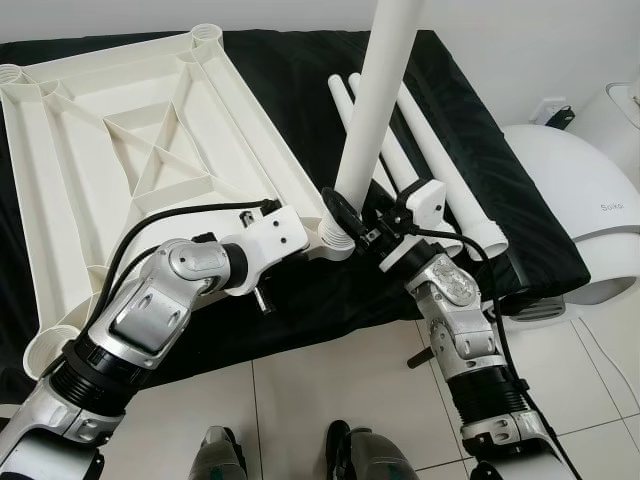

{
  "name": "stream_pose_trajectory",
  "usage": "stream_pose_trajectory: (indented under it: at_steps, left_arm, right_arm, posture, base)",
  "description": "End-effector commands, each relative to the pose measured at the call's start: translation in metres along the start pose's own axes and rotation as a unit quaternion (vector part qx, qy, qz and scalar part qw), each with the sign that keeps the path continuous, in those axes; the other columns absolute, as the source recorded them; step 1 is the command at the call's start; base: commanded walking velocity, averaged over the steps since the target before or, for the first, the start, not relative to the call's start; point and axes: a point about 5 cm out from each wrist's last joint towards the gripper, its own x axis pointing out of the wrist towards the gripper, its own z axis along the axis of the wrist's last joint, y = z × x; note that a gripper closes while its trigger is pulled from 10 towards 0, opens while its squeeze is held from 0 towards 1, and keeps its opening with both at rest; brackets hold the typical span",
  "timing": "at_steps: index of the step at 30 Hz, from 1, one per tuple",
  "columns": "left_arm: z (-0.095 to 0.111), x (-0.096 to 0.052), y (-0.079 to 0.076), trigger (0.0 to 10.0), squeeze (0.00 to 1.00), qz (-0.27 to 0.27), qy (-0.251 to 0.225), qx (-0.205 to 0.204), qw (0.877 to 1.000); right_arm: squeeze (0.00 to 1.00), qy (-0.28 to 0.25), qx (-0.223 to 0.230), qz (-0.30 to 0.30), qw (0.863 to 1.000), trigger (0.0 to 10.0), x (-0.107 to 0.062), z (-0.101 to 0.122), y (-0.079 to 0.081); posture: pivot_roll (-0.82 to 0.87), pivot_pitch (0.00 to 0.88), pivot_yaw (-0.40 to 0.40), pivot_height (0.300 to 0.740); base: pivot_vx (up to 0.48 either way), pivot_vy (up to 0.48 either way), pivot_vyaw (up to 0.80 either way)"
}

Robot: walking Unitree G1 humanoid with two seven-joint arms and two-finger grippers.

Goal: Building children table

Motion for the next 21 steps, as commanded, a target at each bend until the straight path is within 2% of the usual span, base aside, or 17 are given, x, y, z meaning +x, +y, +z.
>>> stream_pose_trajectory:
  at_steps: [1,12,21]
  left_arm:
    - [0.0065,0.0018,-0.0054,10.0,0.00,-0.014,-0.011,0.013,1.000]
    - [0.0062,0.0014,-0.0057,10.0,0.00,-0.014,-0.010,0.012,1.000]
    - [0.0067,0.0014,-0.0055,10.0,0.00,-0.016,-0.010,0.013,1.000]
  right_arm:
    - [0.00,0.095,0.023,-0.029,0.995,10.0,-0.0191,-0.0340,-0.0005]
    - [0.00,0.086,0.010,-0.088,0.992,10.0,-0.0242,-0.0317,0.0011]
    - [0.00,0.086,-0.009,-0.113,0.990,10.0,-0.0251,-0.0295,0.0041]
  posture:
    - [0.09,0.222,-0.074,0.740]
    - [0.09,0.228,-0.072,0.740]
    - [0.09,0.232,-0.069,0.740]
  base:
    - [0.000,0.000,0.00]
    - [0.000,0.000,0.00]
    - [0.000,0.000,0.00]
